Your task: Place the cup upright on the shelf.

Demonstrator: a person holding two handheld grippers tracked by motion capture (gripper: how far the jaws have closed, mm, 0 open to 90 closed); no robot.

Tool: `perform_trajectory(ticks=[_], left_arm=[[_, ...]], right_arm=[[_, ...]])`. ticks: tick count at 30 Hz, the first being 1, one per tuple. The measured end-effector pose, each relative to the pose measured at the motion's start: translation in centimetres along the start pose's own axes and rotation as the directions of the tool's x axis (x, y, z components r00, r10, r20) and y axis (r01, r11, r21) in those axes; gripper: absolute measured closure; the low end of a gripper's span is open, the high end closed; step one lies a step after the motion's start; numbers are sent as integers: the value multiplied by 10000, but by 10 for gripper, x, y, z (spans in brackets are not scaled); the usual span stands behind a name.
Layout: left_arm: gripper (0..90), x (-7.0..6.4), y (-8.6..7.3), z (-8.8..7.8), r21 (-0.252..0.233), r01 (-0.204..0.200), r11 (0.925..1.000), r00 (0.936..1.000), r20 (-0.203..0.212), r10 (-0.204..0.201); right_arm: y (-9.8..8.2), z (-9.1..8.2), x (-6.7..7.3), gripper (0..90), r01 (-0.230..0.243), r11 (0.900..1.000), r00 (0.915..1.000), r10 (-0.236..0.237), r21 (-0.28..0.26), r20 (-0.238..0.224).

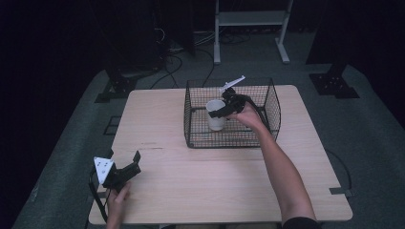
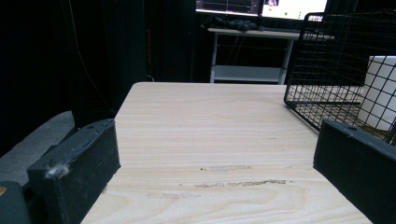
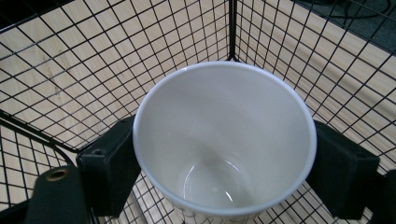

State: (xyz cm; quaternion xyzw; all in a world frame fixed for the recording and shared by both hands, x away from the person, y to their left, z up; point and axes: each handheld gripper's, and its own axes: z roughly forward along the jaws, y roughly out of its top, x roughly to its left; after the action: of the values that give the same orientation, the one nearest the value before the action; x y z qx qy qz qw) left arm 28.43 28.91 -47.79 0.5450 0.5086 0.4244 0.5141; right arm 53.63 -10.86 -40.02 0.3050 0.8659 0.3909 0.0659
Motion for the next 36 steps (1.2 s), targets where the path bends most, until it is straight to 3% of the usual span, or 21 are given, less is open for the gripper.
perform_trajectory(ticks=[14, 20, 24, 31, 36], left_arm=[[0, 0, 0, 0, -11, -17, 10000, 10000, 19, 17], [0, 0, 0, 0, -17, -38, 10000, 10000, 25, 38], [0, 0, 0, 0, -14, -30, 10000, 10000, 22, 30], [0, 0, 0, 0, -18, -52, 10000, 10000, 30, 52], [0, 0, 0, 0, -4, -40, 10000, 10000, 20, 40]], right_arm=[[0, -4, 4, 152, 172, 9996, 9999, -172, 245, 13], [0, -8, 6, 126, 12, 9999, 10000, -11, 158, -68], [-1, -14, 6, 123, -99, 9999, 10000, 99, -105, 12], [-1, -30, 2, 121, -681, 9947, 9974, 661, -768, -285], [-1, -41, 1, 121, -754, 9913, 9969, 724, -1083, -313]])
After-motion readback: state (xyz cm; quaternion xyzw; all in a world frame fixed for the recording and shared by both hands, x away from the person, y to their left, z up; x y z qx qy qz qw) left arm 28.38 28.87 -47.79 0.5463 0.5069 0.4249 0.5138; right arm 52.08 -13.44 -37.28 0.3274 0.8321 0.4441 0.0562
